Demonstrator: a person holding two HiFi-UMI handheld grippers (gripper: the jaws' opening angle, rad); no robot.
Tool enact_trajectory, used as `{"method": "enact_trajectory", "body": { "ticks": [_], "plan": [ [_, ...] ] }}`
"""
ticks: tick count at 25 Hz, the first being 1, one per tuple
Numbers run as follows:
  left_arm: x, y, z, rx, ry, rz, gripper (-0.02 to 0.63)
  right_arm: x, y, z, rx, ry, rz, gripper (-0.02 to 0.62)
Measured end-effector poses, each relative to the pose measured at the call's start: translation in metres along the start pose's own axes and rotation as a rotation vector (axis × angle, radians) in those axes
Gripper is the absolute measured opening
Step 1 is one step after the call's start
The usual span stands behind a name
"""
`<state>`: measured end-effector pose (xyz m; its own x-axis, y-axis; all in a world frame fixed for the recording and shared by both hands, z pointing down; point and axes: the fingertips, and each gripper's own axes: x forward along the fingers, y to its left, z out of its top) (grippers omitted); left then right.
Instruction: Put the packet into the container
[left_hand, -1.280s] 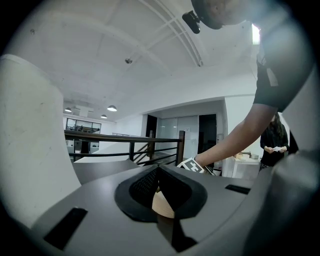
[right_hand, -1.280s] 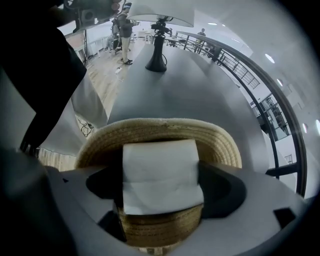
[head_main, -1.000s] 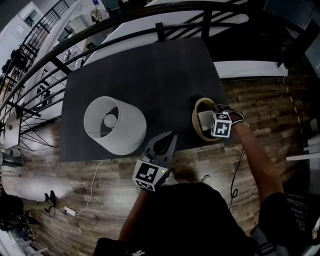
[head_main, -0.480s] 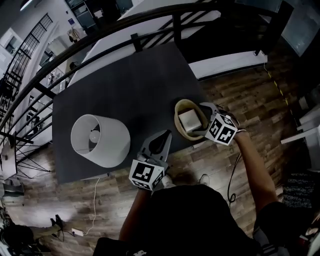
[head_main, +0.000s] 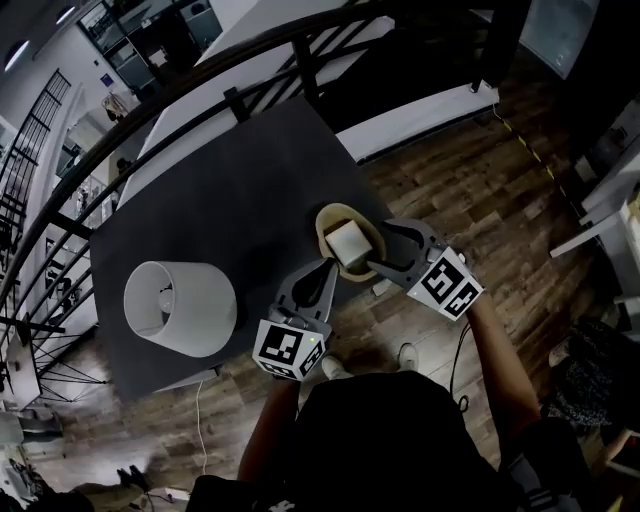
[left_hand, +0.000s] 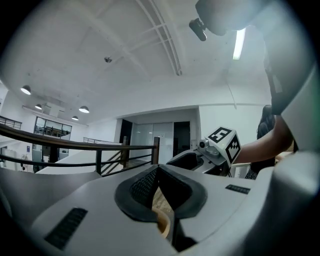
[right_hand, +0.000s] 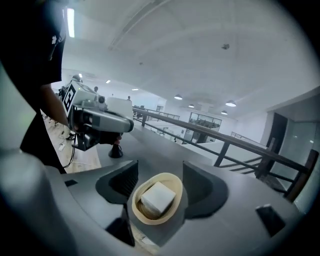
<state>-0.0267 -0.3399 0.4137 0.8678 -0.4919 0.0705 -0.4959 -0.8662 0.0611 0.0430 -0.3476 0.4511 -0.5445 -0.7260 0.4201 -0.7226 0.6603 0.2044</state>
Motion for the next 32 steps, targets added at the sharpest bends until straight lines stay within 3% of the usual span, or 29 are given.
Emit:
{"method": "enact_trajectory", "body": {
  "ticks": [9,11,18,32],
  "plan": [
    [0.033,-0.037,0.006,0.026,-0.010,-0.103,0.008,-0.055,-0.004,0.017,0.127,-0.150,-0.142,0.179],
    [0.039,-0.046,0.010,0.035,-0.013,-0.119,0.008,-0.067,-0.009,0.019,0.148,-0.190,-0.178,0.121],
    [0.048,-0.063,0.020,0.057,-0.028,-0.150,0.008,-0.092,-0.015,0.023,0.202,-0.306,-0.261,0.005],
    [0.061,-0.087,0.023,0.058,-0.038,-0.177,0.008,-0.111,-0.012,0.023,0.226,-0.360,-0.291,0.005]
  ]
}}
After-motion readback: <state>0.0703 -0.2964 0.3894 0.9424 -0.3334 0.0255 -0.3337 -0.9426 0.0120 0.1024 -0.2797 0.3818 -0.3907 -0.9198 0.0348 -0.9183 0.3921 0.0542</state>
